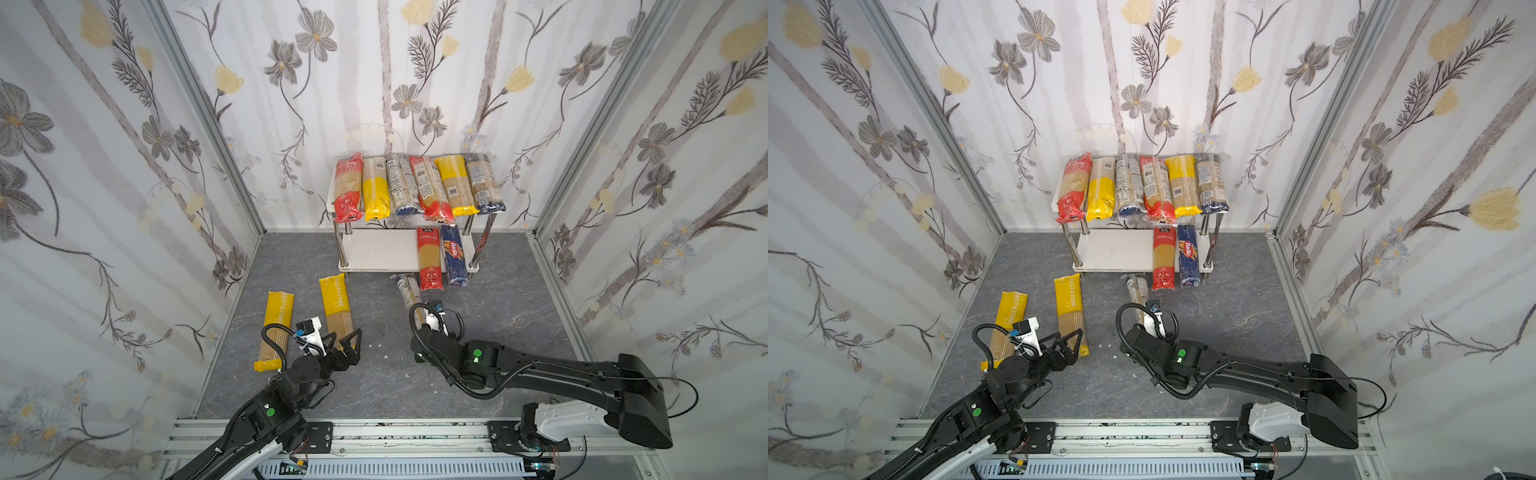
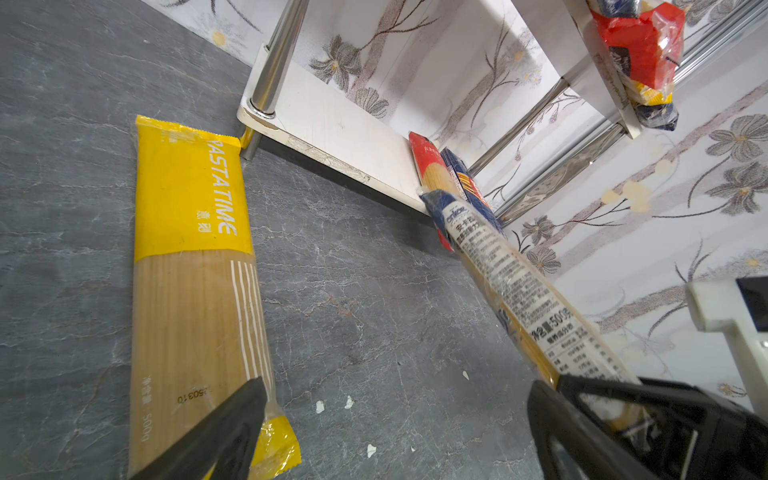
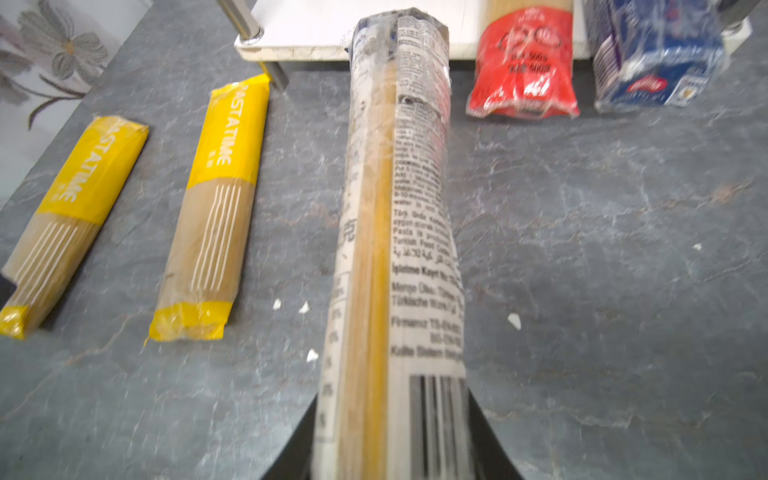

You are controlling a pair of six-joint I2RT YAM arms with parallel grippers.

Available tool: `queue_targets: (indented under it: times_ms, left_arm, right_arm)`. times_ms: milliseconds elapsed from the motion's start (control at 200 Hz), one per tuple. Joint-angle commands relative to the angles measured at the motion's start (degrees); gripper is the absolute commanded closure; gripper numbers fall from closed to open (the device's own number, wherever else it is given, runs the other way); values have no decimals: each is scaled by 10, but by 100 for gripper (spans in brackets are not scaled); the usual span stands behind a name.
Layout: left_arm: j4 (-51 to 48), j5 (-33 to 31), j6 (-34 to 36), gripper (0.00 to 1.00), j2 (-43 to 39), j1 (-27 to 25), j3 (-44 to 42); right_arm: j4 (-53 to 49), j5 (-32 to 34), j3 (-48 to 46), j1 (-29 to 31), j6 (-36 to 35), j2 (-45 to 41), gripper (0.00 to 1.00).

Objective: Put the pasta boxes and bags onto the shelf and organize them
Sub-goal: 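Carry the Ankara bag to the lower shelf beside the red-and-yellow bag, then open the right gripper and withdraw it from the lower shelf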

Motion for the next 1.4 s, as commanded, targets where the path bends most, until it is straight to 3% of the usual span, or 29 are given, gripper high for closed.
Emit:
queue_targets:
  times_ms: [0,250,470,949,1009,1139,1244,1394]
  left_arm:
    - [7,-26,8,0,13,0,9]
    - [10,-58,22,0,26,1,21]
    - [10,-70,24,0,22,1,22]
    - [27,-90,40,0,37,1,19]
    - [28,-89,41,0,40,1,21]
    - [29,-85,43,0,44,1,24]
    - [29,-80,41,0,43,1,24]
    - [30,-81,36,0,40,1,17]
  right_arm:
    - [104,49,47,-33,-86,32,83]
    - [165,34,160,-140,-147,194,83]
    - [185,-7,263,-195,-166,318,82]
    - [134,-74,399,-267,-195,443,70]
    - [120,-74,416,-267,-195,453,65]
    - [107,-71,414,-266,-184,448,42]
    - [109,-76,390,-266,-178,433,35]
    - [118,-89,360,-266,-177,412,13]
